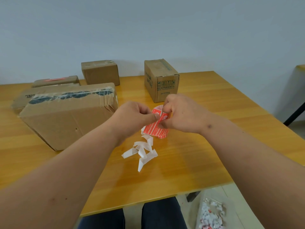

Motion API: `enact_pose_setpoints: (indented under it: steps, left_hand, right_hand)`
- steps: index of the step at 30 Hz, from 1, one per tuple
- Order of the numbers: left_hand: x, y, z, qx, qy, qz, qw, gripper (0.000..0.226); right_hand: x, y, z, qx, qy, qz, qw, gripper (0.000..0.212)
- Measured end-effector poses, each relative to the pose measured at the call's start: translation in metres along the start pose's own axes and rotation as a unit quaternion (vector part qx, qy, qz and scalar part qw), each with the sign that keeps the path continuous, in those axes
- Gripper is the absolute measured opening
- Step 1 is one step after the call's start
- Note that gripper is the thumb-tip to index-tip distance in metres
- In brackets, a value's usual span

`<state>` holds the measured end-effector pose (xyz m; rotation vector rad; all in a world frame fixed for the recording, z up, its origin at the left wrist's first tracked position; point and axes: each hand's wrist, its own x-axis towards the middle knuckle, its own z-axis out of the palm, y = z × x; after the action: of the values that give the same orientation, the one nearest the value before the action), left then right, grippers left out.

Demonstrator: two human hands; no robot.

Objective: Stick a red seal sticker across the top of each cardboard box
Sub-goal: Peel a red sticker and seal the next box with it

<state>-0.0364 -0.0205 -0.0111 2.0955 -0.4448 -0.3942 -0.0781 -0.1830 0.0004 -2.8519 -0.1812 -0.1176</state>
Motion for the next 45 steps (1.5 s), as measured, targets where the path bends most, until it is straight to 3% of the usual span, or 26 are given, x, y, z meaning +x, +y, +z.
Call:
enact_pose_setpoints:
  steps: [12, 16, 20, 23, 27, 32, 39, 45]
  left_hand:
    - [-0.002, 0.000, 0.001, -0.060, 0.004, -0.040, 0.997, 0.024]
    - [-0.003, 0.000, -0.004, -0.052, -0.016, -0.038, 0.998, 0.036]
    - [-0.004, 0.000, -0.008, -0.006, -0.010, -0.035, 0.999, 0.018]
    - [-0.003, -0.001, -0.005, 0.005, 0.005, -0.015, 1.000, 0.018]
    - [-0.004, -0.001, -0.001, 0.007, 0.002, -0.001, 1.000, 0.022]
    - [-0.003, -0.002, 0.002, 0.027, -0.014, 0.006, 1.000, 0.026]
    - [-0.002, -0.006, 0.004, -0.023, -0.009, -0.016, 1.000, 0.022]
    - [-0.003, -0.008, -0.002, -0.063, -0.029, -0.042, 0.997, 0.033]
  right_hand:
    - [-0.002, -0.005, 0.001, -0.022, 0.026, -0.043, 0.998, 0.018]
    - [-0.003, -0.004, -0.001, 0.005, 0.018, -0.025, 0.999, 0.020]
    - [-0.002, -0.002, 0.000, 0.010, 0.004, -0.006, 1.000, 0.026]
    - [0.000, -0.004, -0.001, 0.041, -0.007, 0.018, 0.999, 0.032]
    - [0.000, -0.005, -0.004, 0.060, -0.035, 0.034, 0.997, 0.022]
    - [0.001, -0.004, 0.001, -0.028, -0.026, 0.003, 0.999, 0.026]
    - [0.000, -0.004, 0.004, -0.027, 0.002, -0.023, 0.999, 0.024]
    - [0.001, -0.002, 0.003, -0.027, 0.008, -0.031, 0.999, 0.025]
